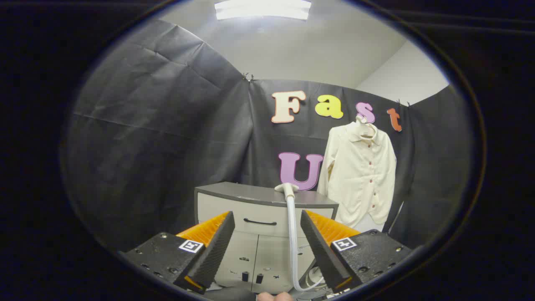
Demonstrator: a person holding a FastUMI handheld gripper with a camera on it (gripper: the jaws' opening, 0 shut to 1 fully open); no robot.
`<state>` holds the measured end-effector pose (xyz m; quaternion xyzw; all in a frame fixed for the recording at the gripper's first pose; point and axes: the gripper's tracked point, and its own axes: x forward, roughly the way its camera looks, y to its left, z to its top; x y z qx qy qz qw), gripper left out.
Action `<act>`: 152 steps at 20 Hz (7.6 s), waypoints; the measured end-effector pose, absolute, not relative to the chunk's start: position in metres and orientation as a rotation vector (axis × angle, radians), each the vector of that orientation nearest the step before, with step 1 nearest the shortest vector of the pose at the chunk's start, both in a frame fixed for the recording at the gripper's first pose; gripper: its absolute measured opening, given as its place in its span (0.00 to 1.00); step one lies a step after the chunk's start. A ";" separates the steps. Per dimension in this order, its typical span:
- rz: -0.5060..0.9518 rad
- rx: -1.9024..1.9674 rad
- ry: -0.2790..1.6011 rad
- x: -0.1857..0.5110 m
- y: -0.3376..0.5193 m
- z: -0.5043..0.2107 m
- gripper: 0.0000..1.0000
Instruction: Iron the clothes twice with a garment steamer, once on the left side and once on the right side.
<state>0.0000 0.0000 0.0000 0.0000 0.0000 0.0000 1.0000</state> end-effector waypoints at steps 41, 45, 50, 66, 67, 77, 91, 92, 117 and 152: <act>-0.062 0.096 0.099 0.153 -0.049 -0.049 0.96; -0.074 0.132 0.080 0.186 -0.057 -0.048 0.97; -0.058 0.185 0.111 0.236 -0.054 -0.057 0.96; -0.120 0.276 0.368 0.354 -0.064 -0.111 0.93; -0.122 0.277 0.362 0.359 -0.063 -0.108 0.91; -0.166 0.190 0.354 0.364 -0.073 -0.115 0.48; -0.127 0.245 0.125 0.326 -0.091 -0.093 0.40; -0.116 0.262 0.116 0.318 -0.096 -0.091 0.40; -0.062 0.207 -0.213 0.285 -0.299 0.034 0.39; -0.121 0.462 0.031 0.259 -0.334 -0.197 0.39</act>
